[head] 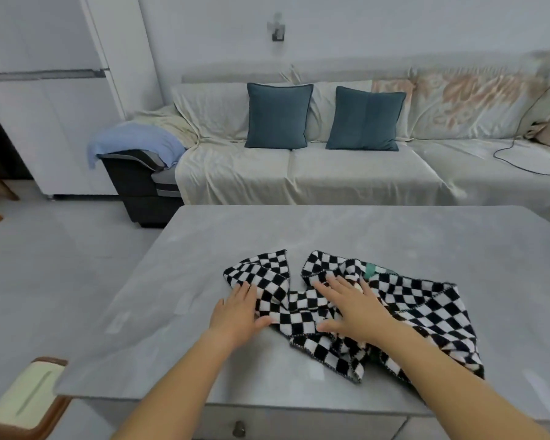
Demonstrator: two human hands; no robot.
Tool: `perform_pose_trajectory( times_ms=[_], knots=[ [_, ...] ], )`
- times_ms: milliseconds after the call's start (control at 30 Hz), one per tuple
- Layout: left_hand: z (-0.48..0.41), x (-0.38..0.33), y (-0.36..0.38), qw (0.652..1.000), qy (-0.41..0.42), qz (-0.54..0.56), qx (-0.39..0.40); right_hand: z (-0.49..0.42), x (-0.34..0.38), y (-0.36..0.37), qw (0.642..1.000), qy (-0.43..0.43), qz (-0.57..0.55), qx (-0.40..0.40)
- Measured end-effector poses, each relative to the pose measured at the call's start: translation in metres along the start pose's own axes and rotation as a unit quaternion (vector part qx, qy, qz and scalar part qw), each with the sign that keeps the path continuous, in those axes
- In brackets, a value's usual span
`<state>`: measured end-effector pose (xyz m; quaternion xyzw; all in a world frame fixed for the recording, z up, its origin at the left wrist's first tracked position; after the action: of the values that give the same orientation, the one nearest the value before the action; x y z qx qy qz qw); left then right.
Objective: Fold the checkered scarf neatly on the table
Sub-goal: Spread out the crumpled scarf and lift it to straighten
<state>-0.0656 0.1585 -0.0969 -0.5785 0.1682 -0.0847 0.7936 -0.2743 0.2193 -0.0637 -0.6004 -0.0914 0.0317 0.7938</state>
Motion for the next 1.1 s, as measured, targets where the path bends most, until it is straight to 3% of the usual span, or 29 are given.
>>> perform_pose_trajectory(
  times_ms=[200, 367, 500, 600, 767, 1000, 1100],
  knots=[
    [-0.055, 0.026, -0.017, 0.998, 0.043, 0.01, -0.035, -0.09, 0.038, 0.013, 0.998, -0.034, -0.022, 0.046],
    [-0.098, 0.053, -0.009, 0.983, -0.029, 0.148, -0.104, -0.153, 0.03, 0.014, 0.99, -0.009, -0.135, 0.049],
    [-0.123, 0.061, -0.01, 0.99, -0.05, 0.075, -0.109, -0.196, 0.014, 0.016, 0.997, 0.007, -0.07, 0.032],
    [-0.142, 0.065, -0.021, 0.984, -0.069, 0.085, -0.137, -0.222, 0.005, 0.016, 0.997, 0.05, -0.056, -0.006],
    [-0.167, 0.061, -0.018, 0.987, -0.056, 0.065, -0.139, -0.247, -0.003, 0.041, 0.989, 0.136, -0.039, 0.045],
    [-0.174, 0.049, 0.0, 0.98, 0.022, 0.125, -0.15, -0.253, 0.012, 0.037, 0.995, 0.025, -0.101, 0.008],
    [-0.173, 0.05, 0.002, 0.968, 0.02, 0.177, -0.175, -0.252, 0.011, 0.033, 0.974, 0.014, -0.225, -0.017]
  ],
)
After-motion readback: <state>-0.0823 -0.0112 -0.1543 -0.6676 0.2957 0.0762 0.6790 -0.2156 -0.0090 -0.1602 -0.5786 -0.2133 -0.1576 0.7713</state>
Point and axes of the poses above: each hand's wrist, its own z-axis away from the middle knuckle, its own y-axis out of the palm, x = y × z, the point moved 7 cm from there along -z, towards the middle knuckle, and after that the axes turned 8 degrees about x, right-handed, at the moved point
